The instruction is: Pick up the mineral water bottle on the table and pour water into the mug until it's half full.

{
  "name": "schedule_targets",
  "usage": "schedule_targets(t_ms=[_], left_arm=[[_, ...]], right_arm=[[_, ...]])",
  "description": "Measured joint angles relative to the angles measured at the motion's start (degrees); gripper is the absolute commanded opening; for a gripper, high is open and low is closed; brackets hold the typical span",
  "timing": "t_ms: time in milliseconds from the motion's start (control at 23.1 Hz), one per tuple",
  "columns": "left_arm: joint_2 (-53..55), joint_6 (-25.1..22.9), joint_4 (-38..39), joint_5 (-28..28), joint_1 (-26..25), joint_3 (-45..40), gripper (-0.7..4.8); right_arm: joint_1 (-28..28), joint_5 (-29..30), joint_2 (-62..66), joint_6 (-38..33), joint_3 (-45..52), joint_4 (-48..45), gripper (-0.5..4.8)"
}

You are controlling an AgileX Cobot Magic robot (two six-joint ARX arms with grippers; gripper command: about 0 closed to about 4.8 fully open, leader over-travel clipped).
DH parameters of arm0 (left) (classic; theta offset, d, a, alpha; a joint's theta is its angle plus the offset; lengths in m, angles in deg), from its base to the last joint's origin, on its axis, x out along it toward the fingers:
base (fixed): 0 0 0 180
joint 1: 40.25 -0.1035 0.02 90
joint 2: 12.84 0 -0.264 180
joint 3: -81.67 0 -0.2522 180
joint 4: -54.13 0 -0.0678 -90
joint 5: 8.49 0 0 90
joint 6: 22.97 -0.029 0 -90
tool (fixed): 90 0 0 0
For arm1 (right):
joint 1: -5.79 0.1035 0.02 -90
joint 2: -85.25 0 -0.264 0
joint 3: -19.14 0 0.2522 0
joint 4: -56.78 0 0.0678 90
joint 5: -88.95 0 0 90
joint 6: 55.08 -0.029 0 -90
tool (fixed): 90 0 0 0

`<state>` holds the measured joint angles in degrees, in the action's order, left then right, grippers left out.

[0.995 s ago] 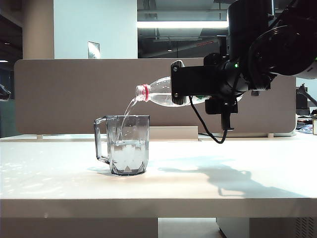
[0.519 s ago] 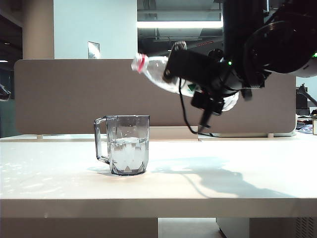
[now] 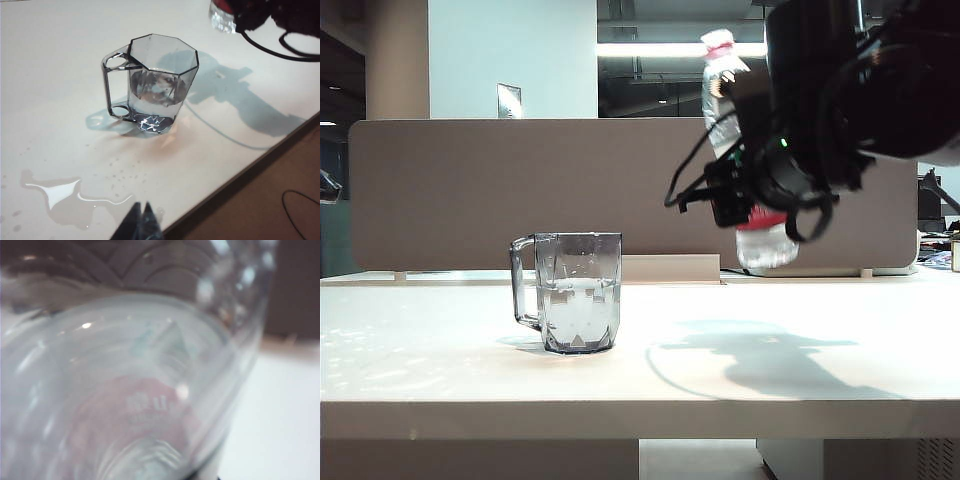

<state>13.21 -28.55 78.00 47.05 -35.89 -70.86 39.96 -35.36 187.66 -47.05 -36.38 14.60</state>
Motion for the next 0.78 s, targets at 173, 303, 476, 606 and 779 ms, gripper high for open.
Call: schedule_targets(t_ms=[173, 303, 476, 606, 779], left_arm=[[0.0, 0.0, 0.0, 0.0, 0.0, 0.0, -0.05], [0.0, 0.0, 0.0, 0.0, 0.0, 0.0, -0.05], [0.0, 0.0, 0.0, 0.0, 0.0, 0.0, -0.05], [0.0, 0.0, 0.0, 0.0, 0.0, 0.0, -0.05], [0.0, 0.0, 0.0, 0.0, 0.0, 0.0, -0.05]], right_arm=[[0.0, 7.5, 0.0, -9.2, 3.6, 2.3, 2.28], [0.1, 14.9, 0.0, -12.2, 5.2, 2.2, 2.28], [0.0, 16.4, 0.0, -15.1, 6.2, 2.6, 2.28], [0.1, 16.4, 0.0, -15.8, 6.2, 4.6, 1.83], [0.1, 16.4, 1.2, -16.6, 6.2, 4.3, 1.57]])
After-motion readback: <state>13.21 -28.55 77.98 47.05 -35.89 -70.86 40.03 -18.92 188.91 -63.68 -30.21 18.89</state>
